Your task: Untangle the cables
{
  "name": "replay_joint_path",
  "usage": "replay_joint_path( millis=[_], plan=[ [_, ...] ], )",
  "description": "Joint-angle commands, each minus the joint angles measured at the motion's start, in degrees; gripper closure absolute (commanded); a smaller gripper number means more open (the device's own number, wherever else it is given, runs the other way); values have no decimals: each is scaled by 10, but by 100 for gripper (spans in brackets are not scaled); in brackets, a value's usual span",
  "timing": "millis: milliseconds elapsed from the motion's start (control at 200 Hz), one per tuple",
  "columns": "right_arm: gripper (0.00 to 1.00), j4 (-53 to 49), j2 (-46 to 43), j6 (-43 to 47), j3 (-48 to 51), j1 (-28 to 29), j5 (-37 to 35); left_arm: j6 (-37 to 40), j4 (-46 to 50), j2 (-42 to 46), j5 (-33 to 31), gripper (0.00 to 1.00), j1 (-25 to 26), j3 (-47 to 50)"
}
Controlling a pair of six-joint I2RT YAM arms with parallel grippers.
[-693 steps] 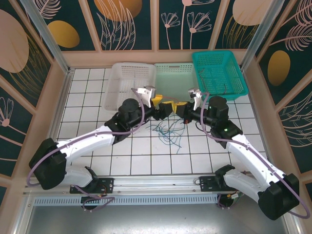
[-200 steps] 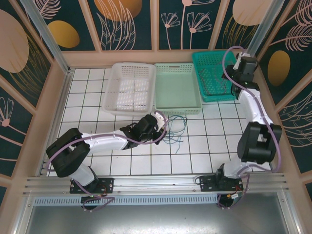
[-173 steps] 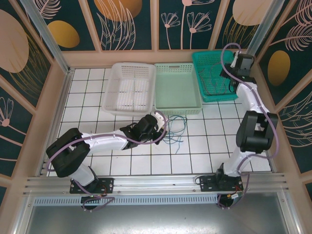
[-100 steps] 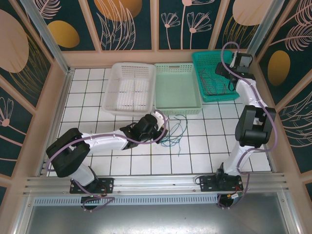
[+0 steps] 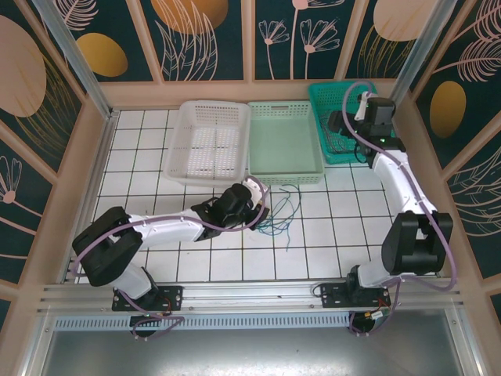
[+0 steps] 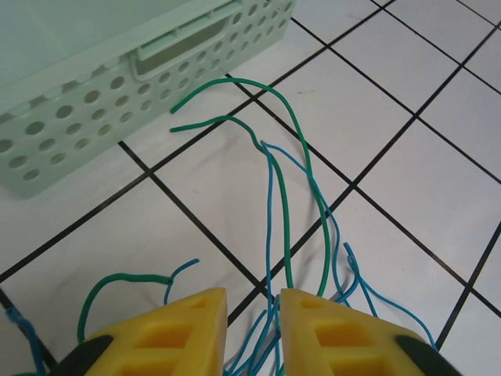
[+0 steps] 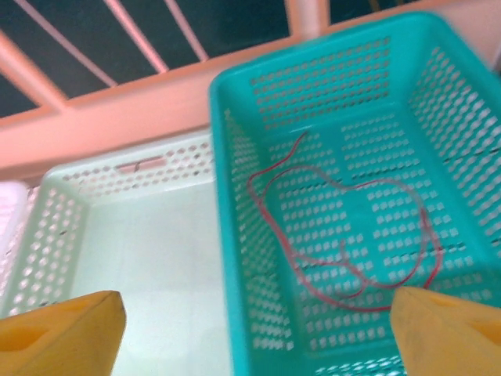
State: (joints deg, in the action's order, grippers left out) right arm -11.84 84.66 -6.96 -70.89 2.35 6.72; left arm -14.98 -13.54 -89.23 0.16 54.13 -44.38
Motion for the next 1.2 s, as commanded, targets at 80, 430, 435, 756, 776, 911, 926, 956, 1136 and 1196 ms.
replay_joint_path(
  millis=[80,430,435,756,776,911,926,956,1136,1196],
  plan=[
    [27,-14,-47,-12,86,75,46,-22,-34,46,-47,54,4,22],
    [46,54,-116,-119,304,128,77,-22,-36,64,-74,44,4,33],
    [46,55,-116,-121,305,128,76,-21,-36,64,-75,43,4,33],
    [45,109,-68,-186,350,175,40,-19,-54,119,-137,28,4,63],
    [45,111,-66,-189,351,177,37,-19,-56,119,-138,28,4,65],
    [46,126,-43,-202,360,187,14,-25,-56,117,-143,25,4,68],
    [47,128,-40,-203,361,188,12,-26,-57,117,-143,25,4,68],
    [47,132,-36,-207,362,189,9,-26,-58,116,-144,25,3,67],
    [49,144,-1,-223,363,201,-20,-21,-60,116,-144,24,4,63],
    [49,149,8,-226,363,206,-23,-20,-60,116,-144,24,4,64]
  ],
)
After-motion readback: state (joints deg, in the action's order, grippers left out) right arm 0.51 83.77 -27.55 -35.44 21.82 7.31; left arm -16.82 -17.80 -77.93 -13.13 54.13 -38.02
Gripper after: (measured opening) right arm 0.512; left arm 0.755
